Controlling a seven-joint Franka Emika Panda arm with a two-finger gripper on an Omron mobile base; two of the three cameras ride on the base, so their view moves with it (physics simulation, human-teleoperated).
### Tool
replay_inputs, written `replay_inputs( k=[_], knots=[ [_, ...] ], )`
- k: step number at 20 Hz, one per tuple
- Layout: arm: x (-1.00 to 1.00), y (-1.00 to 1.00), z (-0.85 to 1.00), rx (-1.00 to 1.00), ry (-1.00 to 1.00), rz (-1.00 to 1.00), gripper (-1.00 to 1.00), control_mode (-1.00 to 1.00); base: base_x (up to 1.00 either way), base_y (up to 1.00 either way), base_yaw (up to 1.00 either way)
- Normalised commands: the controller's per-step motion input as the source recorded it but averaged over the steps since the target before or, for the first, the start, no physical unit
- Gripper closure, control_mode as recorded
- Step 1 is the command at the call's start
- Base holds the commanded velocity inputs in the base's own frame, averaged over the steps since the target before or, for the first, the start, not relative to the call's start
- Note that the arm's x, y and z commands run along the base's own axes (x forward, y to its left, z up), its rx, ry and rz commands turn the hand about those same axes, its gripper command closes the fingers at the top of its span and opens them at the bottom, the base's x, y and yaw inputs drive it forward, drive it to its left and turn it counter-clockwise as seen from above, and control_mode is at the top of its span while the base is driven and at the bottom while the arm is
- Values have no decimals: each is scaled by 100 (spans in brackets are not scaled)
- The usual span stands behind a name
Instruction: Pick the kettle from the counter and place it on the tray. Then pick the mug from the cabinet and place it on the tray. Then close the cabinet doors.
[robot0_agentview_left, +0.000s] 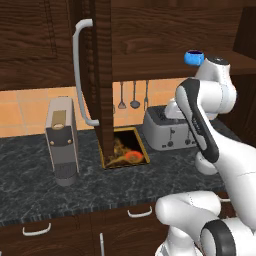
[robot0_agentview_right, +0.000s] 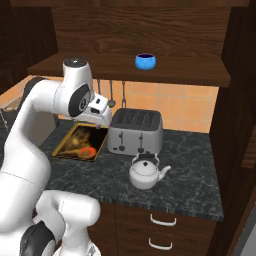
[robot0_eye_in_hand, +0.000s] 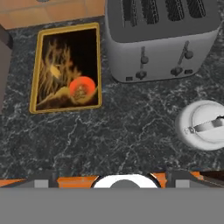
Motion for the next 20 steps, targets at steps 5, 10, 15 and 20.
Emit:
replay_inputs(
  k=[5,10,15,20],
  knots=[
    [-29,-62,-39,13,5,-39,-100,-100,0,0,0],
    [-7,-70,-34,12,1,-36,-100,-100,0,0,0],
    [14,-49,-26,1,0,-30,-100,-100,0,0,0],
    [44,-36,-11,0,5,-18,-100,-100,0,0,0]
  ],
)
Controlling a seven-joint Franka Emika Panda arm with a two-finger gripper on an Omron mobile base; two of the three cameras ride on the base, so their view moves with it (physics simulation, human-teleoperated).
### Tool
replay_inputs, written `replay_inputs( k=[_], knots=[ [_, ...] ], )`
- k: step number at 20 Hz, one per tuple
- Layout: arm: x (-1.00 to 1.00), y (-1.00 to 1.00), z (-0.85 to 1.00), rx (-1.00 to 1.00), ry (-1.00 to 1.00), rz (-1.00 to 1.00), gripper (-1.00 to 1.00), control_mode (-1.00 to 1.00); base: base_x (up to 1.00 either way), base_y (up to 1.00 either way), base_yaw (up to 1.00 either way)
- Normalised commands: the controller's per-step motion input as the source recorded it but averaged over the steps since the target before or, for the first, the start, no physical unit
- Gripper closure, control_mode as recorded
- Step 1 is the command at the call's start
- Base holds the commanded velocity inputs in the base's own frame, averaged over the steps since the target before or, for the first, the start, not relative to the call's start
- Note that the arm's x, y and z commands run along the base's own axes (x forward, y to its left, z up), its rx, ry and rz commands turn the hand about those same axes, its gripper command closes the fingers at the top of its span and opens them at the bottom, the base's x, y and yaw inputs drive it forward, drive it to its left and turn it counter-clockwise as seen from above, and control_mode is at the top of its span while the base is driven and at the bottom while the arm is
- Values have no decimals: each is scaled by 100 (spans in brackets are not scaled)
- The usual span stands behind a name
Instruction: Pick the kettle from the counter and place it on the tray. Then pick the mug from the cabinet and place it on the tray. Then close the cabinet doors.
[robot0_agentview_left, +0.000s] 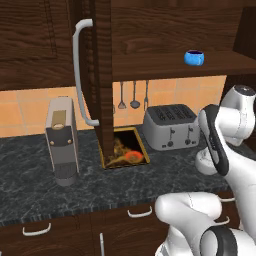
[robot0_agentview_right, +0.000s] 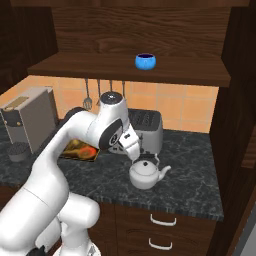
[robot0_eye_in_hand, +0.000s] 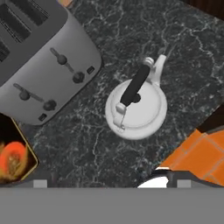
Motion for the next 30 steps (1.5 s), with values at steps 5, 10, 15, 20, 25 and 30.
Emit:
replay_inputs(
  k=[5,10,15,20,25,30],
  knots=[
    [42,-56,-18,0,31,-2,-100,-100,0,0,0],
    [35,-45,-16,0,21,0,-100,-100,0,0,0],
    [13,-23,-28,0,1,0,-100,-100,0,0,0],
    [6,-13,-30,0,0,0,-100,-100,0,0,0],
    [13,-1,-27,0,0,0,-100,-100,0,0,0],
    [9,0,-29,0,0,-1,-100,-100,0,0,0]
  ],
)
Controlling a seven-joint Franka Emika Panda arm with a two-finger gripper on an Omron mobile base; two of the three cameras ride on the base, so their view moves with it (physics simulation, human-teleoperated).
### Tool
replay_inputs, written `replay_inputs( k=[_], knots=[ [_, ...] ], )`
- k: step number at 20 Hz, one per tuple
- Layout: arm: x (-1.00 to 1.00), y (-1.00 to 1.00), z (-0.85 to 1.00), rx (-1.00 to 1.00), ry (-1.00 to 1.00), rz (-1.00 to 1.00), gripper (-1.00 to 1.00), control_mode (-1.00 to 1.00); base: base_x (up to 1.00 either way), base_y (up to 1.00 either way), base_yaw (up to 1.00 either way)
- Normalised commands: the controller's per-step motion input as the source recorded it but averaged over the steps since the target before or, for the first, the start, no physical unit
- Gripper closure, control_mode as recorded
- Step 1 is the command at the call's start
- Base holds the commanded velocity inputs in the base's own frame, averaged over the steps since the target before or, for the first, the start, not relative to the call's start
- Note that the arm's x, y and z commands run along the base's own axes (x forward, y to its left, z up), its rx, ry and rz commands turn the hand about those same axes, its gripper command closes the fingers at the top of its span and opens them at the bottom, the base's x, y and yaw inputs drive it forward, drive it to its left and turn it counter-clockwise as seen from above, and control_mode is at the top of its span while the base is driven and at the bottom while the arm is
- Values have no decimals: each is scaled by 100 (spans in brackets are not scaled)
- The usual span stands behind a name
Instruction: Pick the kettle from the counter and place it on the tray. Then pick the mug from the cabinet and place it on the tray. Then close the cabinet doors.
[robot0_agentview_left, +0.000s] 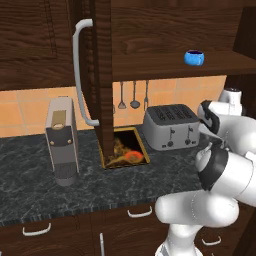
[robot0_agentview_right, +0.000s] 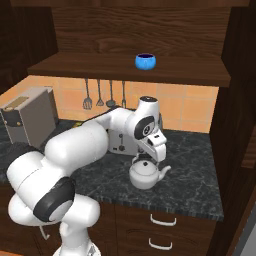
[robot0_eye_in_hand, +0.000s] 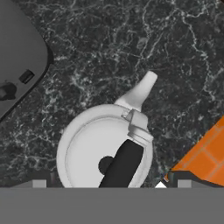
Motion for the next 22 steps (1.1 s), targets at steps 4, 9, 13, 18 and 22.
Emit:
replay_inputs(
  k=[4,9,13,18,22],
  knots=[
    [7,0,-21,4,0,0,-100,-100,0,0,0],
    [-1,2,-28,3,0,-1,-100,-100,0,0,0],
    [-12,16,-10,0,0,0,100,-100,0,0,0],
    [-34,17,0,0,-6,2,100,-100,0,0,0],
    [-48,30,14,0,-6,4,100,-100,0,0,0]
  ],
)
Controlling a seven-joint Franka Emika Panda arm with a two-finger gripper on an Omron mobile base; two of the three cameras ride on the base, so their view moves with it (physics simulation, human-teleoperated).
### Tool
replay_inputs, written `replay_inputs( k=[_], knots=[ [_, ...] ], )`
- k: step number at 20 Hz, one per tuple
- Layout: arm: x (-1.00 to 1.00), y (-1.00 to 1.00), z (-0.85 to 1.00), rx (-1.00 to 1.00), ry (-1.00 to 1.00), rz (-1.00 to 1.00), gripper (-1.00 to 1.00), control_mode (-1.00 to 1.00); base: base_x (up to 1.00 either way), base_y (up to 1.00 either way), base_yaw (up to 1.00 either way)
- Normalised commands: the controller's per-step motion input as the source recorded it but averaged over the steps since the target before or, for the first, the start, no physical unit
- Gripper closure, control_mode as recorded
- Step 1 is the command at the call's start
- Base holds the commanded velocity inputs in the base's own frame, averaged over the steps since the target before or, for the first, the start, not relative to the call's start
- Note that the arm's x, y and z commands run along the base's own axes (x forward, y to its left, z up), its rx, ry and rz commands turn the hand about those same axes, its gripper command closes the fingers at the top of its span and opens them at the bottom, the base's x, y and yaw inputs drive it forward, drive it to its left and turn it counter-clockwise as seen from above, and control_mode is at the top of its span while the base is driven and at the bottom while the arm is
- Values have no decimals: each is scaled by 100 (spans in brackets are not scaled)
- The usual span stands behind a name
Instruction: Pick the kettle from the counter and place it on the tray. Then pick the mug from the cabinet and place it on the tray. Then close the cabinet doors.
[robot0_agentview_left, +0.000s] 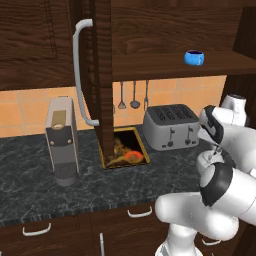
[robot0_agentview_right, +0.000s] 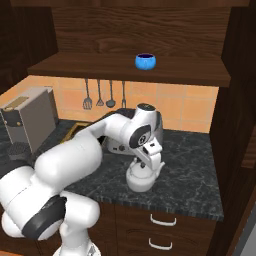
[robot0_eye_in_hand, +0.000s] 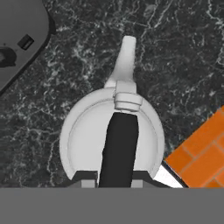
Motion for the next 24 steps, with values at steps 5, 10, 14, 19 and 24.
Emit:
replay_inputs(
  k=[5,10,14,19,24],
  knots=[
    [-41,76,32,0,-2,1,100,-100,0,0,0],
    [-14,89,38,-3,-7,1,100,-100,0,0,0],
    [1,99,34,-8,-18,1,100,-100,0,0,0],
    [6,99,18,-6,-14,0,100,-100,0,0,0],
    [16,80,20,-5,-18,0,100,-100,0,0,0]
  ],
)
